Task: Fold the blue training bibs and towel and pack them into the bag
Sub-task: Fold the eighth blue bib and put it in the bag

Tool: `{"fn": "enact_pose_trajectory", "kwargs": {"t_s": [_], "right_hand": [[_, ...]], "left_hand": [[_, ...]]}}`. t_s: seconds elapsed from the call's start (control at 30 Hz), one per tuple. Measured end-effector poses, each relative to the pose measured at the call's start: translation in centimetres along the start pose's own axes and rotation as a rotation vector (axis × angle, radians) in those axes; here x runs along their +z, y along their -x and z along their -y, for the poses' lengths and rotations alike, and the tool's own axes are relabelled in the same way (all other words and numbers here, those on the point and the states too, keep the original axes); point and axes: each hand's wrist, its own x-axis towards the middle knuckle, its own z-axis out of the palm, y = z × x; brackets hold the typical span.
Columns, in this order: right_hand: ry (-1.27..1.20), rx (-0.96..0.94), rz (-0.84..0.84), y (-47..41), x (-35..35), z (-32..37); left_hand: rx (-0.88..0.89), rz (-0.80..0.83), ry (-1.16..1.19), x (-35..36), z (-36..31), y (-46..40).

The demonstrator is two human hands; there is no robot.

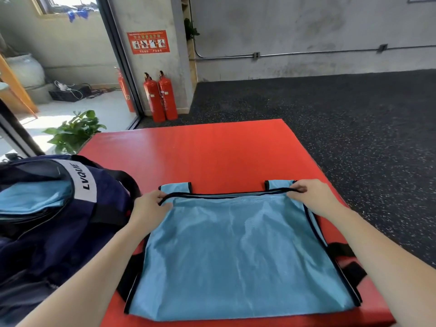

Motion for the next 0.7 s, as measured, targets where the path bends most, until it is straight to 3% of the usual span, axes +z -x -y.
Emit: {"fn": "enact_pose_trajectory", "kwargs": {"t_s": [0.33, 0.5, 0.7], "right_hand": [[-0.129, -0.021, 0.056, 2.9, -2.1, 0.1], [-0.283, -0.066, -0.027, 2.1, -4.3, 1.7], [-0.11, -0.031, -0.052, 0.2, -1.4, 0.9]], "left_hand": [[0.032, 0.045, 0.053, -2.6, -0.1, 3.1], [0.056, -0.096, 0.187, -4.6, -0.9, 2.2], [0.008, -0.062, 0.145, -1.8, -0.7, 0.0]]}}
